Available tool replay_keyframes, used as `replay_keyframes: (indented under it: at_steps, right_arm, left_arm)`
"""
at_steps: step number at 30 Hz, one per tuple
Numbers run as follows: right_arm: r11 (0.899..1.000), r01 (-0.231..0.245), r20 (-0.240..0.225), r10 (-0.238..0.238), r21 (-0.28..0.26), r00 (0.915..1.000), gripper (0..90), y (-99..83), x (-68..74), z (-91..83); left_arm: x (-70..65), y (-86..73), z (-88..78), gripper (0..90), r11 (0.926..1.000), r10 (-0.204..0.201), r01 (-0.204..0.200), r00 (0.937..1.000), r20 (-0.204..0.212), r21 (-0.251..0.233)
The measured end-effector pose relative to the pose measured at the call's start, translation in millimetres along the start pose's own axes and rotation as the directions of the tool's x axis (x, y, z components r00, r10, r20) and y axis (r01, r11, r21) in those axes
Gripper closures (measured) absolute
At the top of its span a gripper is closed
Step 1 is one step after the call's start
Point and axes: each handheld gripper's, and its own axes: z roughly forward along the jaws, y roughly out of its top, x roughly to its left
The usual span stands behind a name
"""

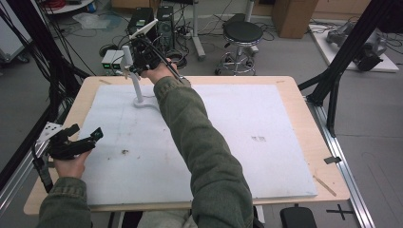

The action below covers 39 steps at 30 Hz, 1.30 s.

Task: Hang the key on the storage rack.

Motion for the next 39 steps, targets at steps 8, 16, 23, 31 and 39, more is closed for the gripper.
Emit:
replay_keyframes:
  at_steps: [8,16,23,31,39]
  right_arm:
    - [1.0,-0.013,0.014,0.013,0.003,0.9998,85.0,-3.2,-6.3,7.8]
    - [1.0,-0.022,0.024,0.022,-0.011,0.9995,85.0,-4.5,-12.6,15.4]
    - [1.0,-0.023,0.022,0.023,-0.009,0.9995,84.2,-5.5,-17.7,20.8]
    - [0.998,-0.047,0.024,0.046,0.051,0.9986,54.2,-12.9,-24.7,16.7]
    - [0.995,-0.067,0.095,0.06,0.073,0.9937,18.6,-22.4,-30.7,2.2]
  left_arm:
    - [0.0,-0.1,0.6,2.2,1.0,-0.002,0.002,1.0,0.002,-0.001]
    - [0.5,-0.1,0.8,2.2,1.0,-0.003,0.003,1.0,0.002,-0.003]
    - [0.8,-0.2,1.8,2.2,0.9999,-0.009,0.009,1.0,0.003,-0.004]
    - [0.0,-0.7,3.3,2.2,1.0,-0.009,0.009,1.0,0.001,0.0]
    - [0.7,-0.7,3.5,2.2,1.0,-0.005,0.005,1.0,-0.001,0.003]
